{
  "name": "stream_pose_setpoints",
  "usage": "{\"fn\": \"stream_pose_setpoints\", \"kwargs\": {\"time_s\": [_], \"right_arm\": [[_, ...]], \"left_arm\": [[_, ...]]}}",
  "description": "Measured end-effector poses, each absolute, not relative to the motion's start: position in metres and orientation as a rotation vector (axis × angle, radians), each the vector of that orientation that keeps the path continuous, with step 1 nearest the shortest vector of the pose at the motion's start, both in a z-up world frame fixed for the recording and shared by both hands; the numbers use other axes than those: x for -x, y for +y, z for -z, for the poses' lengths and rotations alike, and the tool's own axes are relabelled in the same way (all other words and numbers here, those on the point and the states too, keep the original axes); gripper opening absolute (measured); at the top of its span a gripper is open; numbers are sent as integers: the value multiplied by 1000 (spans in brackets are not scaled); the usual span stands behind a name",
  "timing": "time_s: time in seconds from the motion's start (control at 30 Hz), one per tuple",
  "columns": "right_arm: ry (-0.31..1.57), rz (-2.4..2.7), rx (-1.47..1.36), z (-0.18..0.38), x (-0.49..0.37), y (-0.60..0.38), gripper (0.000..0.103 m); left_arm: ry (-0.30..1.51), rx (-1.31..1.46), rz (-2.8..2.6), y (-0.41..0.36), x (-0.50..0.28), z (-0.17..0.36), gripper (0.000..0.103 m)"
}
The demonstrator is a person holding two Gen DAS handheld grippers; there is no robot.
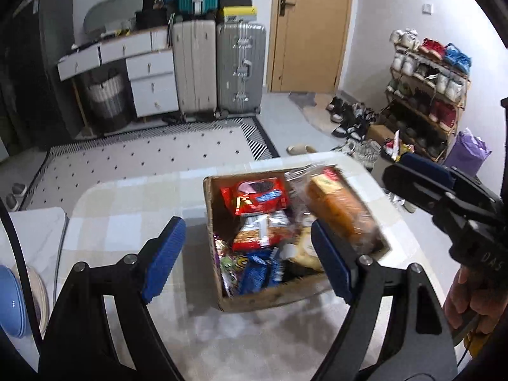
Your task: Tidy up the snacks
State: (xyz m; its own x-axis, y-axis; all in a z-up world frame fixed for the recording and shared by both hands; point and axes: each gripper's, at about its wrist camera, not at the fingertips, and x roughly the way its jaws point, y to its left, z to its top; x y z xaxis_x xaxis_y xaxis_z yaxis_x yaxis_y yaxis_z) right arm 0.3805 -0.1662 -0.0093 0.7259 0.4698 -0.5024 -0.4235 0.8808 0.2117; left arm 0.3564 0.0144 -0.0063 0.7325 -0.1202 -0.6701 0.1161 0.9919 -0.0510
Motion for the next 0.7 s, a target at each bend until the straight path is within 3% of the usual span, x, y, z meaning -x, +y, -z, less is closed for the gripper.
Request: {"fn": "stream_pose_setpoints", "kwargs": {"time_s": [0.13, 0.43, 0.53, 0.6, 0.7], "right_arm": [[558, -487, -114, -10, -345, -172, 63], [453, -471, -175, -58, -237, -189, 90], [432, -464, -175, -67, -202, -191, 93], [415, -455, -161, -71, -179, -192, 96], [377, -432, -127, -76, -141, -193, 101]], "left_arm": [[674, -10, 123, 8, -318, -22, 80], [575, -8, 95, -7, -205, -76, 85], [548, 13, 102, -5, -170, -90, 89], [510, 8, 96, -3, -140, -103, 100], [399, -11, 38, 4, -90, -122, 102]]}}
